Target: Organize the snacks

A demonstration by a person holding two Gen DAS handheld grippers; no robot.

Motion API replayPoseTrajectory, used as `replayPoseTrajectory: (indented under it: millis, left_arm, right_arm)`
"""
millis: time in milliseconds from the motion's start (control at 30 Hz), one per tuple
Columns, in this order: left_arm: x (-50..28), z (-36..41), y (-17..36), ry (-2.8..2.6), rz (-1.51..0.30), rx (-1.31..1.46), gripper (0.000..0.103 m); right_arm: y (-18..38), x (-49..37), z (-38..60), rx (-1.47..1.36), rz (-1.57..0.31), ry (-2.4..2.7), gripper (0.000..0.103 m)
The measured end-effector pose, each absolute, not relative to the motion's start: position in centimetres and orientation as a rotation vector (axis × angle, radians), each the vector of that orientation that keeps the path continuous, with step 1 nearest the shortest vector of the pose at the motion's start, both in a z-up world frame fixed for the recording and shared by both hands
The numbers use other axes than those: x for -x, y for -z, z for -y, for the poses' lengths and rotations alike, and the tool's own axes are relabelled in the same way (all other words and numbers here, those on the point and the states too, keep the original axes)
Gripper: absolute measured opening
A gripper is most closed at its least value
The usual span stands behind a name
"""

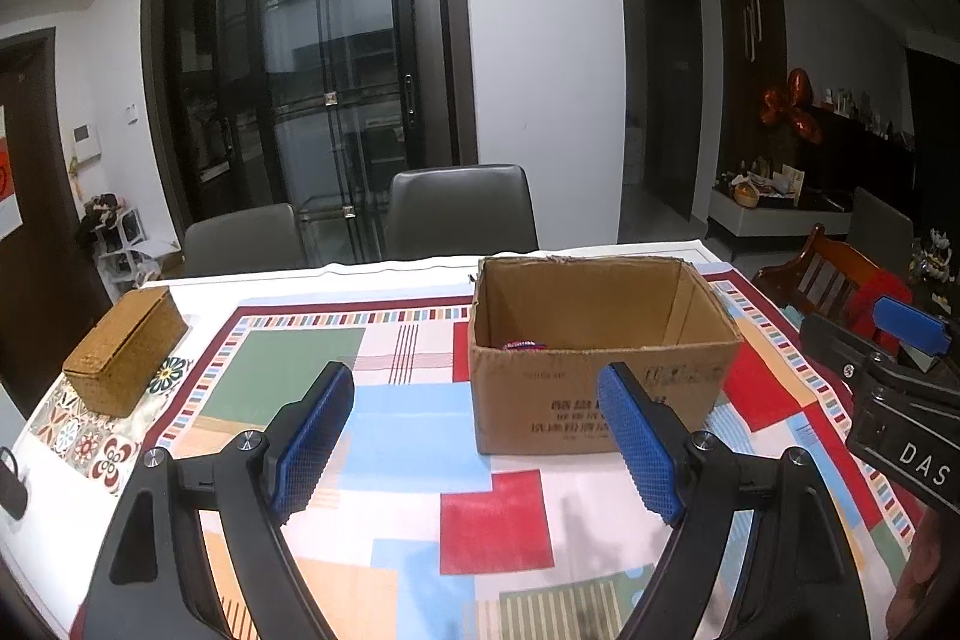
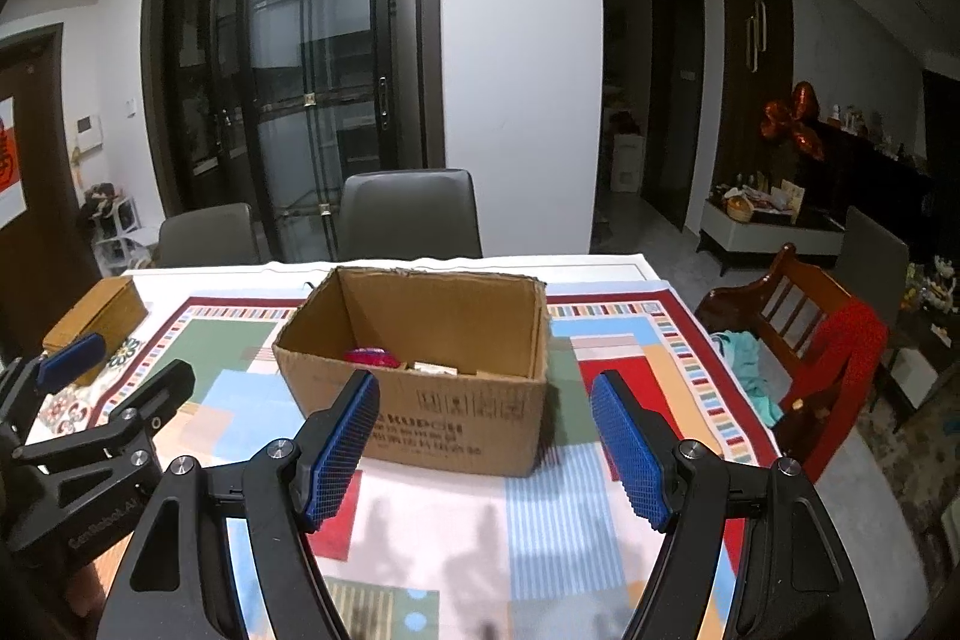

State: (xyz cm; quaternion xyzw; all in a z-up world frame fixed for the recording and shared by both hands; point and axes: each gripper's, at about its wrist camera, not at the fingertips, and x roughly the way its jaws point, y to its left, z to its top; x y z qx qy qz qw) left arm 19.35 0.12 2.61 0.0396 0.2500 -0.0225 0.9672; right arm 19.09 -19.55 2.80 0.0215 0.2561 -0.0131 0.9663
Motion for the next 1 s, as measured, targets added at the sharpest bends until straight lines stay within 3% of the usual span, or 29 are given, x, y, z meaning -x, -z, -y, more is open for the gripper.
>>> replayPoseTrajectory:
  millis: [1000]
  left_arm:
    - [-9.8,0.6,-1.2,0.032,-0.557,-0.046,0.084]
  right_arm:
    - [-1.2,-9.2,20.8,-0.055,-0.509,0.043,0.074]
